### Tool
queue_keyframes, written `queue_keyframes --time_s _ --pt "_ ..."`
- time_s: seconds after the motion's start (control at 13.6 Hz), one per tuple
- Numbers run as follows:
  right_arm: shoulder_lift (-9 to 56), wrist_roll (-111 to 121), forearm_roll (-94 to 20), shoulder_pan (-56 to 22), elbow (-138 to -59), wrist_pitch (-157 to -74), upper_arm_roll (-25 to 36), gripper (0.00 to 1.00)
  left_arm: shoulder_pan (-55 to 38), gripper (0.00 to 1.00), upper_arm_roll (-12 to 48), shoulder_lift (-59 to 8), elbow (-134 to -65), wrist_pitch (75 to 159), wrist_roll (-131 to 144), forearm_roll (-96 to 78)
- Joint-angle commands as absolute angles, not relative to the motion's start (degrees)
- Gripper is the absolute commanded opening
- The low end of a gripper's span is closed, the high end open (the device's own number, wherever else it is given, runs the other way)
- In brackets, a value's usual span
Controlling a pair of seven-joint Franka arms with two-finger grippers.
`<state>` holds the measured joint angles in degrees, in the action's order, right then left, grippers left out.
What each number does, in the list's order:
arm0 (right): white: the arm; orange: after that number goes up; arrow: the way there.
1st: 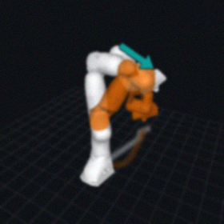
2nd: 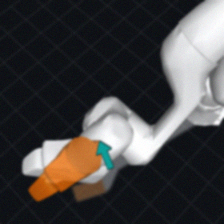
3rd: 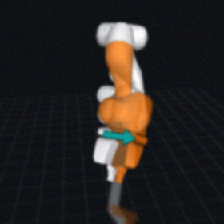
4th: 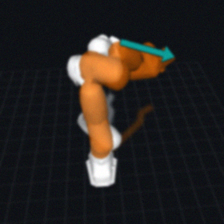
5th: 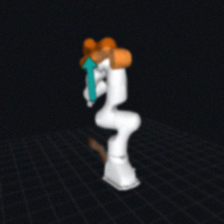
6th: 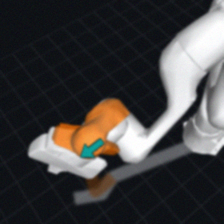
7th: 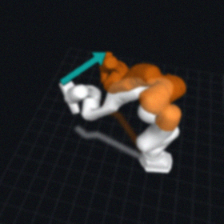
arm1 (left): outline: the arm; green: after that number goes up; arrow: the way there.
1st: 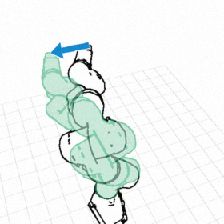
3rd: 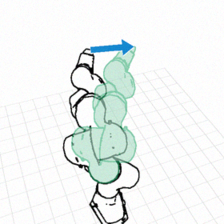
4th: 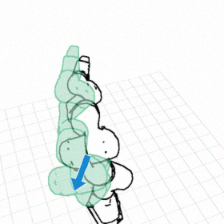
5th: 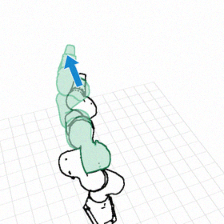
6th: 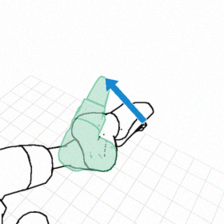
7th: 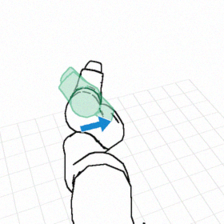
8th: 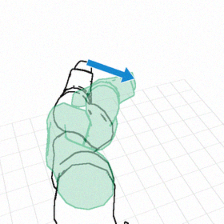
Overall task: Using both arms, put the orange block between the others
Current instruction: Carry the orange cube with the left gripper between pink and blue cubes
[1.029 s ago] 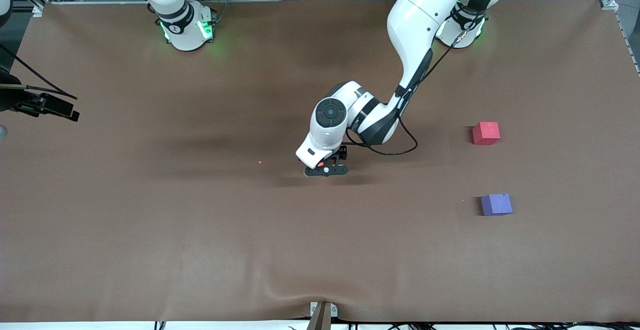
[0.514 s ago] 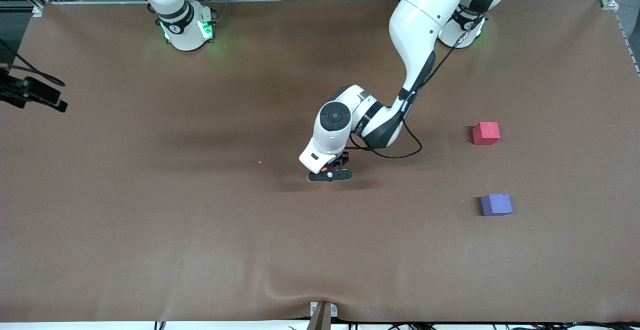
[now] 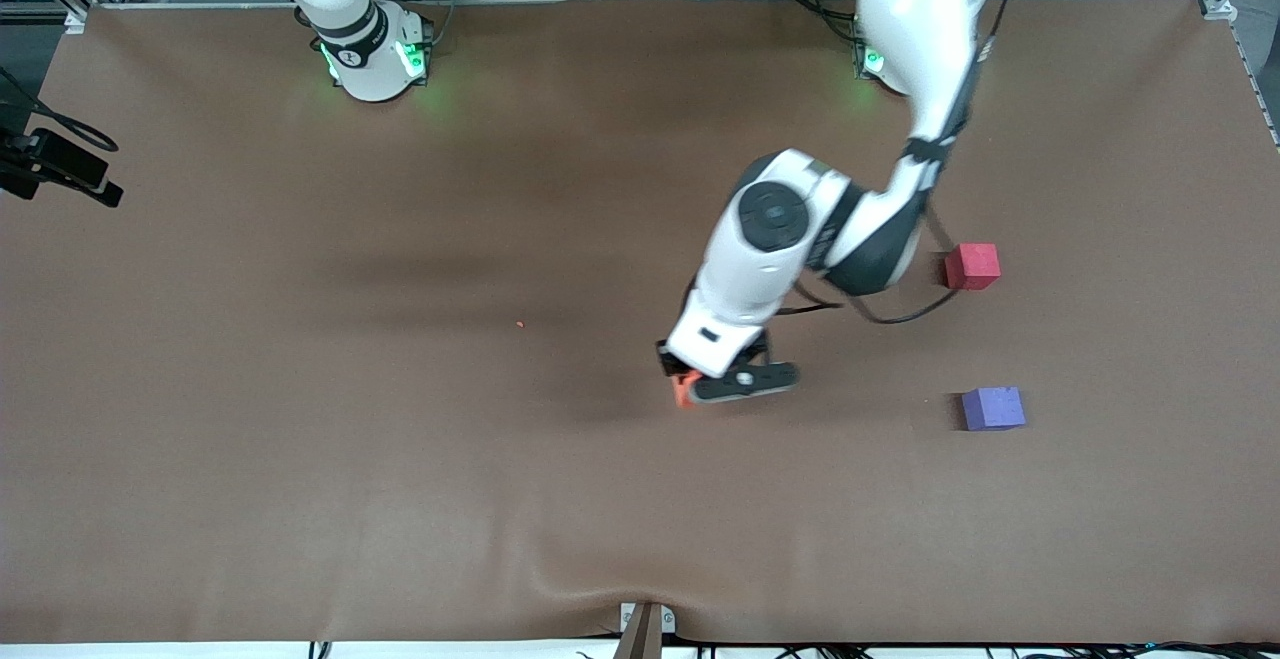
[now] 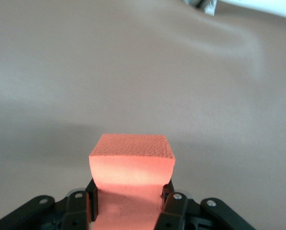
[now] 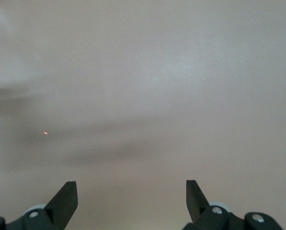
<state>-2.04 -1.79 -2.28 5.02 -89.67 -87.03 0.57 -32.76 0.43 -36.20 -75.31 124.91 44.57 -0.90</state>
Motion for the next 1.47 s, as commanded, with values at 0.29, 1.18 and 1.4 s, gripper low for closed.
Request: queue_keyframes --time_s 0.29,1.18,1.4 --pt "-3.08 -1.41 -2.29 2.92 -90.17 -84.73 0.00 1.00 -22.61 0.00 0.70 -27.16 -77.69 109.62 26.50 -0.09" --pt "-2.46 -2.20 -2.02 5.01 -90.00 -84.99 0.53 1.00 -2.92 0.00 0.97 -13.98 -108.69 120.39 0.12 0.35" --pt "-2.29 -2.11 -2.02 4.92 -90.00 -85.43 0.35 1.00 0.26 0.00 1.06 -12.57 -116.87 128.74 -5.87 0.18"
